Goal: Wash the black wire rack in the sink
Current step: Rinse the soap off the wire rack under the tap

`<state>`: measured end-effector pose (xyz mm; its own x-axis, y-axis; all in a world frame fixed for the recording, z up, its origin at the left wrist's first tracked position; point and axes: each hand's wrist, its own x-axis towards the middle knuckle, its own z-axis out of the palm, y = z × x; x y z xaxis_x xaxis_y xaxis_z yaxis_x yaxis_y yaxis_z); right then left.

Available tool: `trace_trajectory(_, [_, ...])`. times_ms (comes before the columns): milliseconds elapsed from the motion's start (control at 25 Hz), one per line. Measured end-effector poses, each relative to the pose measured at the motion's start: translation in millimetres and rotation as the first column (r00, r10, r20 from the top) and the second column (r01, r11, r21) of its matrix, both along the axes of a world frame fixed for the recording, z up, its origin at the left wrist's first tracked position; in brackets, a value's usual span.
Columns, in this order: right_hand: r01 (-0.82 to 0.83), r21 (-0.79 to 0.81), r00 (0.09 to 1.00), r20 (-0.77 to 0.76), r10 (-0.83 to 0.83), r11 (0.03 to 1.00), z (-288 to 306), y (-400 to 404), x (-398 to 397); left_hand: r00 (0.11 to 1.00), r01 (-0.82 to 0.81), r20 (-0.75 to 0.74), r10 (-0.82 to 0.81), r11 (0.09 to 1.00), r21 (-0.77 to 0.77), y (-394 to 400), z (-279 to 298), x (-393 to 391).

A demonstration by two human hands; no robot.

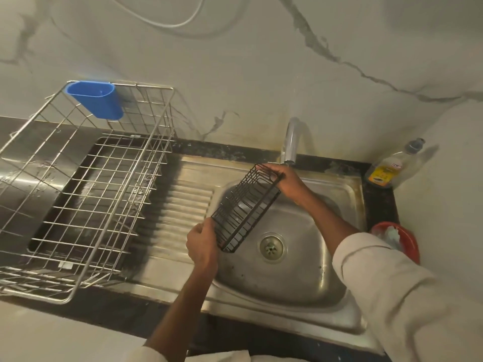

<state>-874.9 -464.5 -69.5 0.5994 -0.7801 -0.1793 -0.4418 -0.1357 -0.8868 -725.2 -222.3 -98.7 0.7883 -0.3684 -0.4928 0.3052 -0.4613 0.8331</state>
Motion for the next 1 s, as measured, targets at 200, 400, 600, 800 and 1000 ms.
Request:
trace_trajectory(200, [0.105, -0.022, 0.993, -0.059, -0.106, 0.994, 3.2, 25.3, -46.3, 0.994, 0.067, 0.087, -0.068, 0.998, 0.009, -16.7, 7.4, -2.0])
trace_trajectory(400, [0.245, -0.021, 0.968, -0.047, -0.246, 0.969, 18.8, 73.4, -90.3, 0.965, 0.205, 0.166, -0.203, 0.979, 0.009, -42.6, 7.5, 0.9])
trace_trajectory(600, [0.262, -0.095, 0.939, -0.204, -0.276, 0.961, 29.0, 89.9, -119.6, 0.888, 0.460, 0.018, -0.459, 0.888, -0.022, -79.2, -15.6, 4.3])
trace_trajectory(800, [0.512, -0.265, 0.824, -0.115, -0.554, 0.817, 60.1, 107.5, -107.2, 0.690, 0.724, -0.027, -0.723, 0.690, 0.010, -126.6, -7.2, -14.4])
trace_trajectory(1000, [0.468, -0.477, 0.779, -0.174, -0.602, 0.744, 45.6, 115.0, -103.6, 0.679, 0.515, -0.358, -0.641, 0.763, -0.391, -199.5, 34.7, -19.9])
